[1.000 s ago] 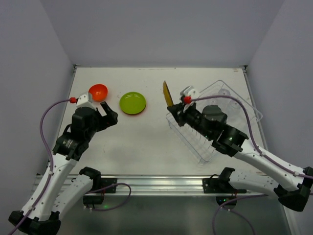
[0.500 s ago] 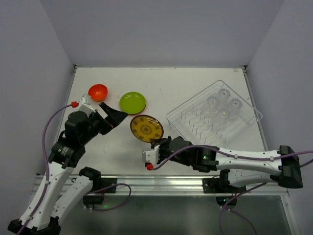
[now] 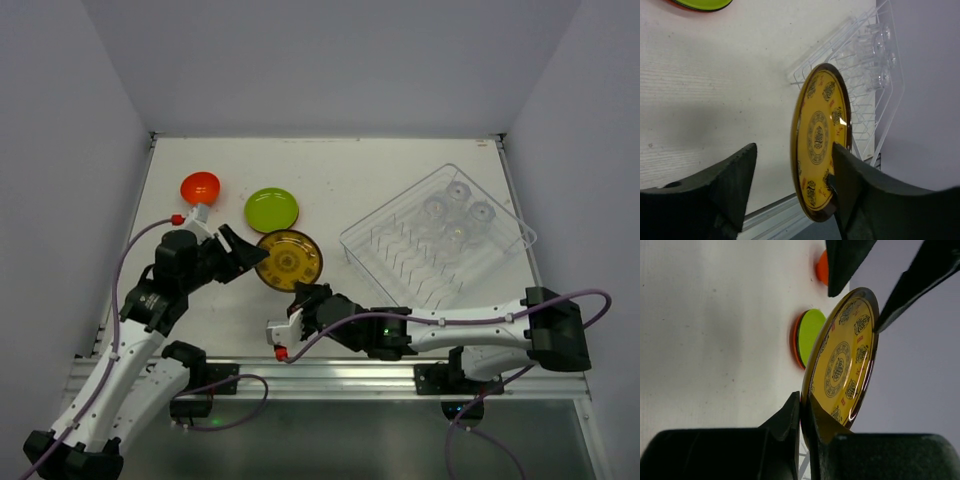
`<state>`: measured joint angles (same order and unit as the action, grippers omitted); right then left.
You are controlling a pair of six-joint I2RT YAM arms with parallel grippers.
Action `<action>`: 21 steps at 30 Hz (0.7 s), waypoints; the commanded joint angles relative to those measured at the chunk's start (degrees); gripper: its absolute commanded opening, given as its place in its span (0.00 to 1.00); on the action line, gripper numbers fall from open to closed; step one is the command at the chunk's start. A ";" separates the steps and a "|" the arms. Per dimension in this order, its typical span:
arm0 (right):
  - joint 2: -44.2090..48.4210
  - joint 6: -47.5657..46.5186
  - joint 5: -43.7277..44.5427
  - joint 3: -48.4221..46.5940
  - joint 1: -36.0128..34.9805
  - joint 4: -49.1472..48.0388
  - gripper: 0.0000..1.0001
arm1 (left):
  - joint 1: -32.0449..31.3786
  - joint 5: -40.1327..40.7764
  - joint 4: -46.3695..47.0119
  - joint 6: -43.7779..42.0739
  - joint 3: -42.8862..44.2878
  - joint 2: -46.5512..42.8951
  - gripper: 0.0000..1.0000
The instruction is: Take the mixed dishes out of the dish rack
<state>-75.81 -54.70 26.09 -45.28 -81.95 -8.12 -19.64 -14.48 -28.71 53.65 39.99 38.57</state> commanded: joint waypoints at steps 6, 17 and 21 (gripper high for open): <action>-2.23 -5.86 5.47 -3.41 -1.46 -9.45 0.00 | -0.40 -4.51 3.13 -2.93 -3.69 0.90 0.23; 0.74 8.97 8.17 3.79 7.31 -30.79 0.99 | -0.49 9.37 6.64 -4.96 -3.16 3.87 0.00; 8.55 32.54 15.82 4.67 15.84 -30.90 0.99 | 0.04 13.50 12.17 -2.76 -2.02 11.25 0.00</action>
<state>-75.81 -42.52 31.00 -40.40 -72.82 -27.53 -20.01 -7.99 -19.33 53.04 37.06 44.62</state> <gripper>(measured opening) 0.987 0.062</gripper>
